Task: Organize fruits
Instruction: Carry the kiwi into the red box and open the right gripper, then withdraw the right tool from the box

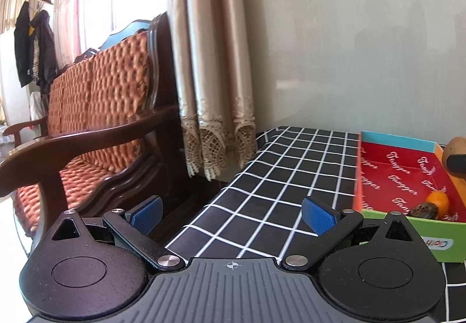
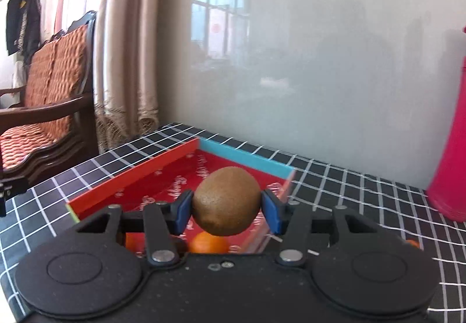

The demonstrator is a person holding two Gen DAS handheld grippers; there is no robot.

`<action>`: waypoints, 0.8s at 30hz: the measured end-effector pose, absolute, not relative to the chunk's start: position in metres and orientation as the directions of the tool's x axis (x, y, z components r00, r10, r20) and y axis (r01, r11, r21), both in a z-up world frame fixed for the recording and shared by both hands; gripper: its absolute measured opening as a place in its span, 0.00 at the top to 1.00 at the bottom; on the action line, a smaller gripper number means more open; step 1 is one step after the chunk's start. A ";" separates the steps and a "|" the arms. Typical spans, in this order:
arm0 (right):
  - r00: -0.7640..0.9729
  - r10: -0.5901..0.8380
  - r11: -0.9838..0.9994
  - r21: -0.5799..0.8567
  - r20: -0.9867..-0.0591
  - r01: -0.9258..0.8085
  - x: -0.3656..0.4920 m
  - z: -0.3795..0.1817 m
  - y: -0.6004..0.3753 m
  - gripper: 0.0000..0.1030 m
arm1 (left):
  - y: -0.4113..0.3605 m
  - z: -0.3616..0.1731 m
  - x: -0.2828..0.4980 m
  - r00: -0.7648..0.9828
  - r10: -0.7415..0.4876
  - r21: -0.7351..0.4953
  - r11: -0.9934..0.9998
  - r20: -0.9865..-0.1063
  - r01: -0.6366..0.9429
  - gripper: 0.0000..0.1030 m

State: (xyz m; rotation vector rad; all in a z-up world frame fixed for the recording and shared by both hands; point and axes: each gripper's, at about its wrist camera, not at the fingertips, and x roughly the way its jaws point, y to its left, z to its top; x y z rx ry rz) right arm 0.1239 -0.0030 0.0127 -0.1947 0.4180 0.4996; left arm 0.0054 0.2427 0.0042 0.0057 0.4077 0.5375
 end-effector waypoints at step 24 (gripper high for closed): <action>0.823 0.399 0.874 -0.102 -0.405 -0.474 0.117 0.008 -0.005 0.32 | 0.238 0.003 0.009 0.781 0.489 0.115 0.867 -0.387 -0.485 0.02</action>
